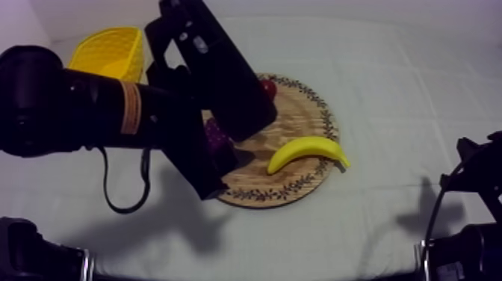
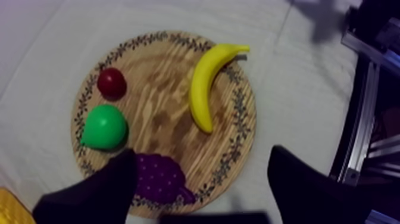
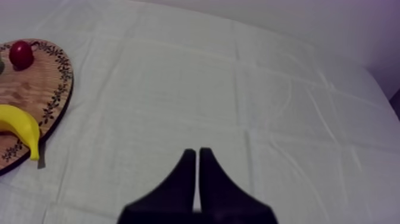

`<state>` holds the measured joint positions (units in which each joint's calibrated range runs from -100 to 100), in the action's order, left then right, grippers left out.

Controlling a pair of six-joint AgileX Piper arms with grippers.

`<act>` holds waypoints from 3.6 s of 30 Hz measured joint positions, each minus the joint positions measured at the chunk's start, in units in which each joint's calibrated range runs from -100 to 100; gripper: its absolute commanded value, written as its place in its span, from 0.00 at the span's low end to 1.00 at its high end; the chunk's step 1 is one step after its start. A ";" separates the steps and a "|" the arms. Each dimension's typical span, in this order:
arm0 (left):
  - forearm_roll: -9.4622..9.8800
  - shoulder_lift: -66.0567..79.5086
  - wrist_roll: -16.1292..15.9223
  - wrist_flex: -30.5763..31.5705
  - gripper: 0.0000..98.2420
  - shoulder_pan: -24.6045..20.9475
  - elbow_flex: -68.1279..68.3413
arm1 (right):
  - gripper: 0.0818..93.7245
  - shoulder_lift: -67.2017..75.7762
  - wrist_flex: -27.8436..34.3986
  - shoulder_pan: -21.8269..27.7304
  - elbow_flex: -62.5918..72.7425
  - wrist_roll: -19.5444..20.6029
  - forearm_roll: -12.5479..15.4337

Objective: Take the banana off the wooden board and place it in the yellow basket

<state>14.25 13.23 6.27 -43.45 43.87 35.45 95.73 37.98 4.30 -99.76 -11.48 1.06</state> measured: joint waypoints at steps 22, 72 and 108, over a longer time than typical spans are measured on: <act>-5.44 -23.78 -4.14 -6.69 0.80 0.61 -15.26 | 0.00 0.00 0.00 0.00 0.00 -0.20 0.00; -10.23 -64.15 -9.32 -44.01 0.24 -2.32 -64.39 | 0.00 0.00 -0.01 0.00 0.00 -0.03 0.00; 0.59 -24.26 -7.43 -50.62 0.26 -30.50 -50.69 | 0.00 0.00 -0.01 0.00 0.00 -0.03 0.00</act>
<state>14.84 -11.04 -1.16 -94.07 13.37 -15.24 95.73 37.97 4.30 -99.76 -11.51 1.06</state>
